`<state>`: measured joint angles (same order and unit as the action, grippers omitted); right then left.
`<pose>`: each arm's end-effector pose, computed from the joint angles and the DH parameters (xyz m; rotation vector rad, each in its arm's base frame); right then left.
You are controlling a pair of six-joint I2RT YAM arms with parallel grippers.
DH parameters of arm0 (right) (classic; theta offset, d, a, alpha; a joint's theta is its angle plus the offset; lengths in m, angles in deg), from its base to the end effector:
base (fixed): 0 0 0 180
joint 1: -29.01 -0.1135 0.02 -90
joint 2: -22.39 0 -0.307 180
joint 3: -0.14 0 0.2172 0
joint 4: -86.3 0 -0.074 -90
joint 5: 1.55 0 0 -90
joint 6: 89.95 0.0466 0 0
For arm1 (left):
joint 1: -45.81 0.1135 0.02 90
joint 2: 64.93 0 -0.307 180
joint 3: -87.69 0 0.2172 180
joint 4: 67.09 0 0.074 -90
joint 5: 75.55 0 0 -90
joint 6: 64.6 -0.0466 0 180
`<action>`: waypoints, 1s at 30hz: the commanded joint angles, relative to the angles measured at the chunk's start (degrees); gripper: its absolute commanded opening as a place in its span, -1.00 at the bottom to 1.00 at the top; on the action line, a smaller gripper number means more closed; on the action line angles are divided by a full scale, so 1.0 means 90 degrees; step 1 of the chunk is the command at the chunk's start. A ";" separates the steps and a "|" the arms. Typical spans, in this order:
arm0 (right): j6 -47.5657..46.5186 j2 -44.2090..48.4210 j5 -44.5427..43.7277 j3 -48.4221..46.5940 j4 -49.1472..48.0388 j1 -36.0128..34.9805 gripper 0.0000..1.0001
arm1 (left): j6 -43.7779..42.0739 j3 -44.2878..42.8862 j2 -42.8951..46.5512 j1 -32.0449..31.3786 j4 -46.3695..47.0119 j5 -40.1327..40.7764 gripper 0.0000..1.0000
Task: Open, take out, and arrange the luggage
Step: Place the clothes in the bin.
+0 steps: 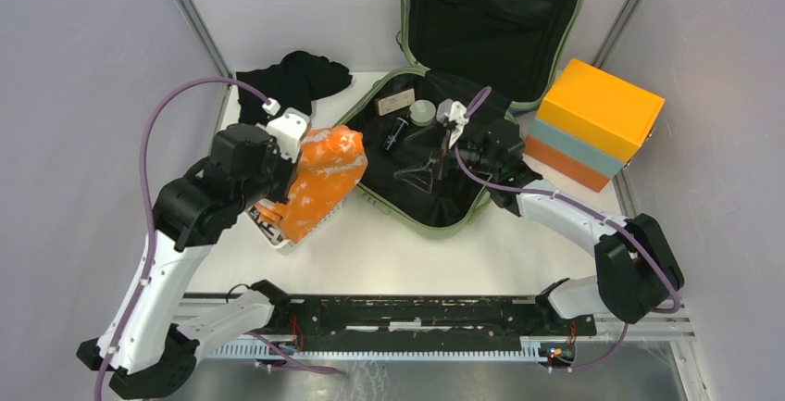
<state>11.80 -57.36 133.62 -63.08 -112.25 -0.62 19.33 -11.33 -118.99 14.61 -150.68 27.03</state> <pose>0.2274 0.1673 0.3576 -0.8906 1.4115 1.1574 0.0795 -0.0363 0.4409 0.5986 2.1440 0.0066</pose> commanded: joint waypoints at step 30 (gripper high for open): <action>-0.2322 -0.0978 -0.1785 -0.0554 -0.0482 -0.2637 0.27 | 0.2805 0.0066 0.0789 0.0018 0.0740 -0.0730 -0.96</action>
<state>-9.25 -66.67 122.42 -68.37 -111.85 -23.83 43.59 -11.65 -112.22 14.58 -151.84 15.49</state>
